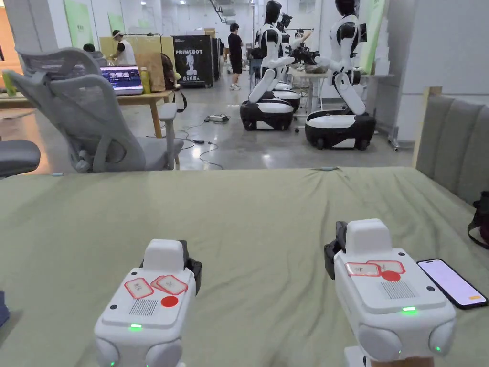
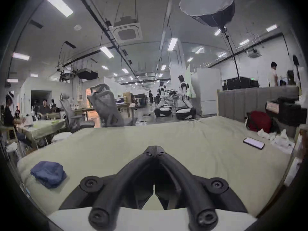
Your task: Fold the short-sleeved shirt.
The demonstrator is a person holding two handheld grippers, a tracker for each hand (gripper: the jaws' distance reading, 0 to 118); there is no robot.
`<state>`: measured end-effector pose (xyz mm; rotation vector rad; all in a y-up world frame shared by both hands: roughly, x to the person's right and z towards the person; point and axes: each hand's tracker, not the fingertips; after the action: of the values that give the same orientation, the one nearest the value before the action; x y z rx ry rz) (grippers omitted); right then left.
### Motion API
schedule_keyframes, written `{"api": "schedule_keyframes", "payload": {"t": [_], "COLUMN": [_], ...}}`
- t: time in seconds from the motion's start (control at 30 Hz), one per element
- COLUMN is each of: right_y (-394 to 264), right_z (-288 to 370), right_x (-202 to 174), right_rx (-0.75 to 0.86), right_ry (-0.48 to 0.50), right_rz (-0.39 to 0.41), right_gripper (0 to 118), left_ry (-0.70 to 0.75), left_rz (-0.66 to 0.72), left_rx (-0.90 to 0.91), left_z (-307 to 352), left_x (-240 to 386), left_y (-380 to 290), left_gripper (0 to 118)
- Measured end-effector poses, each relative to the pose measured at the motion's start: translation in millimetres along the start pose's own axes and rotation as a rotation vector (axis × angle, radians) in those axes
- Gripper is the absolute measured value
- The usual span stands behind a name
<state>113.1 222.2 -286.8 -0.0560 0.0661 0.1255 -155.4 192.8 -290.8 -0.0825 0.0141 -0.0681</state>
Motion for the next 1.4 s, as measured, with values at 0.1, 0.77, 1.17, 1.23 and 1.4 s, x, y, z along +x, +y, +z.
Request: {"api": "schedule_keyframes", "payload": {"t": [0.1, 0.77, 1.17, 1.23, 1.4], "right_y": [-5, -22, -27, -28, -29], "right_z": [0, -9, -13, -15, -13], "right_x": [-2, 8, 4, 3, 2], "right_rx": [-0.014, -0.075, -0.051, -0.056, -0.053], "right_ry": [0.007, -0.031, -0.047, -0.035, -0.029], "right_rz": [0.009, -0.004, 0.002, 0.009, 0.012], "right_gripper": [0, 0, 118, 118, 118], "left_ry": [0.001, 0.009, 0.027, 0.028, 0.023], "left_rz": [0.029, 0.057, 0.032, 0.032, 0.036], "left_rx": [-0.002, -0.032, -0.020, -0.027, -0.016], "left_z": [1, -8, -7, -8, -7], "left_x": [1, 2, 4, 3, 3], "left_y": [-2, -8, -19, -18, -17], "left_gripper": [0, 0, 118, 118, 118]}}
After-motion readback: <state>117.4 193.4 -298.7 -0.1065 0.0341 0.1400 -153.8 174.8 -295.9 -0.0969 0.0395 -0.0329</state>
